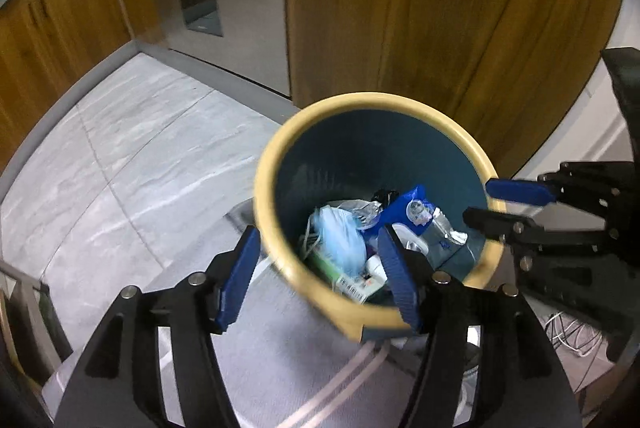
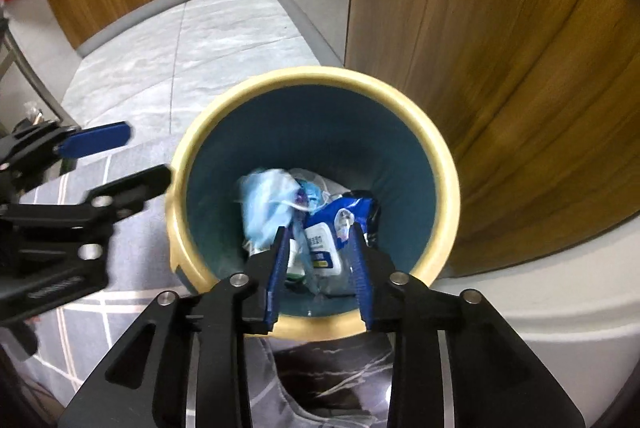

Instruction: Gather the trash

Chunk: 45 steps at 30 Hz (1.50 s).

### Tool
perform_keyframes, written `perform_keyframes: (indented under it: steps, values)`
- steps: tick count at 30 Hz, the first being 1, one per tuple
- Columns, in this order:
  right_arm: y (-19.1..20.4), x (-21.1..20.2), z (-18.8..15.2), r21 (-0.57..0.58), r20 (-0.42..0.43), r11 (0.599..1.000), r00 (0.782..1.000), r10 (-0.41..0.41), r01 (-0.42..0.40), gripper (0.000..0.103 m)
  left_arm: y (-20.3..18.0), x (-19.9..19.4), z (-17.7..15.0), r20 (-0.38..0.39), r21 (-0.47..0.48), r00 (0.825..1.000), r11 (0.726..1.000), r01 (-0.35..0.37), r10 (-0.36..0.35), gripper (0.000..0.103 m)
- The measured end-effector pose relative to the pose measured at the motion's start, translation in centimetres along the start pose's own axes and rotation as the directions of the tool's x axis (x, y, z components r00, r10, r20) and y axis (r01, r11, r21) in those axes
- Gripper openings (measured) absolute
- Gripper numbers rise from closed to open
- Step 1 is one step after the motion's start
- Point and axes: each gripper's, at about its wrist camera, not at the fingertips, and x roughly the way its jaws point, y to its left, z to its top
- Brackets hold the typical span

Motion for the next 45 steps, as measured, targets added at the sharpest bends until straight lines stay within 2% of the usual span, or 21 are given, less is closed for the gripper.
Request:
perform_keyframes:
  steps: [3,5,6,7,9,11,12,13,14,16,22,26,29,45]
  values:
    - [0.8,-1.8,-0.8,-0.016,0.024,1.000,1.000,0.014,-0.014,0.039,0.5,-2.6,-1.2,0.024,-0.008,1.000,1.000,-0.002,0.003,0.064]
    - [1.9,-3.9,-1.6,-0.040,0.047,0.999,0.999,0.019,-0.017,0.040,0.6,-5.0,-2.3,0.044,-0.016,0.999,1.000,-0.009,0.009,0.070]
    - [2.4,-5.0,-2.0,-0.040,0.060,0.999,0.998,0.019,-0.017,0.044,0.6,-6.1,-2.8,0.055,-0.020,0.998,1.000,-0.012,0.013,0.071]
    - [2.8,-6.4,-2.6,-0.023,0.076,0.999,0.997,0.026,-0.024,0.055,0.5,-7.7,-3.7,0.066,-0.023,0.998,1.000,-0.004,0.005,0.074]
    - [3.1,-8.1,-3.6,0.014,0.094,0.999,0.995,0.038,-0.040,0.068,0.2,-9.9,-5.1,0.088,-0.027,0.996,1.000,0.000,0.003,0.079]
    - [3.7,-9.5,-4.8,0.026,0.108,0.999,0.994,0.026,-0.029,0.069,-0.1,-11.5,-6.2,0.108,-0.018,0.994,1.000,-0.001,0.003,0.092]
    - [4.0,-10.3,-5.4,0.023,0.121,1.000,0.993,0.011,-0.014,0.072,-0.4,-12.8,-7.0,0.124,-0.008,0.992,1.000,-0.018,0.019,0.096]
    - [4.2,-11.0,-6.1,0.019,0.137,1.000,0.991,-0.004,0.002,0.079,-0.6,-13.7,-7.6,0.136,-0.004,0.990,1.000,-0.031,0.031,0.097]
    - [4.3,-12.1,-6.9,0.025,0.161,0.999,0.987,-0.026,0.022,0.082,-0.7,-14.7,-8.0,0.147,-0.007,0.988,0.999,-0.039,0.040,0.097]
    - [4.2,-13.6,-8.1,0.054,0.194,0.998,0.980,-0.048,0.038,0.094,-0.7,-16.1,-8.6,0.160,-0.033,0.987,0.999,-0.030,0.035,0.097]
    - [3.5,-16.0,-10.9,0.171,0.246,0.981,0.961,-0.129,0.088,0.097,-0.9,-18.4,-9.9,0.260,-0.106,0.964,0.994,-0.024,0.051,0.097]
    - [3.4,-16.5,-11.4,0.203,0.293,0.973,0.942,-0.165,0.107,0.098,-1.0,-17.6,-10.4,0.255,-0.110,0.965,0.993,-0.034,0.061,0.097]
    - [4.0,-16.6,-11.6,0.189,0.311,0.974,0.933,-0.179,0.123,0.098,-1.6,-16.9,-10.6,0.247,-0.070,0.966,0.996,-0.061,0.076,0.097]
    - [4.3,-16.4,-11.5,0.175,0.307,0.976,0.934,-0.181,0.132,0.098,-1.2,-15.7,-10.9,0.217,-0.084,0.973,0.995,-0.059,0.076,0.097]
